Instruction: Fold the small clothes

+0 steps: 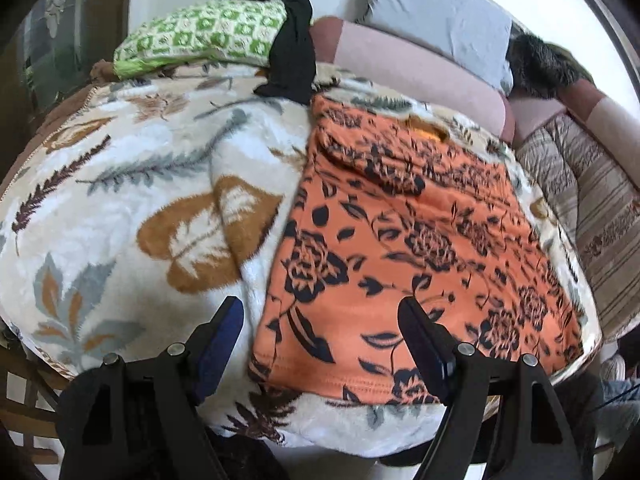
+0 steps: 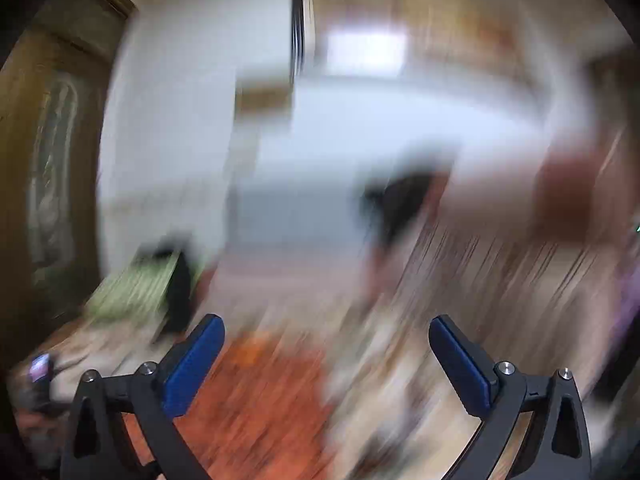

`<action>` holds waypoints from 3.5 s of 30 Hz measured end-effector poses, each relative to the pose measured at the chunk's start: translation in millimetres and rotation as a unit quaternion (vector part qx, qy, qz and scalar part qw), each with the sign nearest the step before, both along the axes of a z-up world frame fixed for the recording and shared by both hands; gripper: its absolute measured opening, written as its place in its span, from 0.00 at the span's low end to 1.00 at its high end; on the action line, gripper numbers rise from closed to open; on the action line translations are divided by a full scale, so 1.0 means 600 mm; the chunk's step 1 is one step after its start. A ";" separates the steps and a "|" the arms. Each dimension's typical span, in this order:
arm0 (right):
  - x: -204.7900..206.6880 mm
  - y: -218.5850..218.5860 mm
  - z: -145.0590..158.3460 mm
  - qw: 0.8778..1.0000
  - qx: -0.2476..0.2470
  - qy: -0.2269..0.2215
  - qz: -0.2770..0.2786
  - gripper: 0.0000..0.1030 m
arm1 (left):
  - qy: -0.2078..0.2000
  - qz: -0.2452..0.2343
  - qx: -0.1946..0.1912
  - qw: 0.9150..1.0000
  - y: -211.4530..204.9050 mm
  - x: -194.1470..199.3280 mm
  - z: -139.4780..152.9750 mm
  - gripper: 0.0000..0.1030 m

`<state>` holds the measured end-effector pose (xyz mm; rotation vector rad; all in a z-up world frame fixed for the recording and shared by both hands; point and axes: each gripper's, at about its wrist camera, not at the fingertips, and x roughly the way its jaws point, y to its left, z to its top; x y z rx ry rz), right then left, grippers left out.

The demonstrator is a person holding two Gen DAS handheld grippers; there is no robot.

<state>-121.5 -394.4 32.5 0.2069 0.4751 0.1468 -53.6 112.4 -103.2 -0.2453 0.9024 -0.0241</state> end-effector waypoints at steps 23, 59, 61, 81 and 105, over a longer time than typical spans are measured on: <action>0.151 -0.041 -0.303 0.948 0.075 0.309 -0.002 0.66 | 0.096 0.016 -0.041 0.994 0.026 0.016 -0.086 0.58; 0.157 -0.073 -0.256 0.938 0.224 0.264 0.028 0.07 | 0.000 0.015 -0.021 1.000 0.000 -0.012 0.043 0.09; 0.159 -0.071 -0.256 0.939 0.214 0.268 0.029 0.07 | 0.021 0.019 -0.020 0.999 0.001 -0.006 0.017 0.09; 0.471 -0.122 -0.132 0.916 0.364 0.149 0.085 0.09 | -0.094 0.020 -0.102 0.990 0.051 0.343 0.174 0.39; 0.620 0.012 -0.267 0.938 0.136 0.299 0.108 0.16 | 0.055 -0.051 0.007 0.997 -0.028 0.460 0.017 0.13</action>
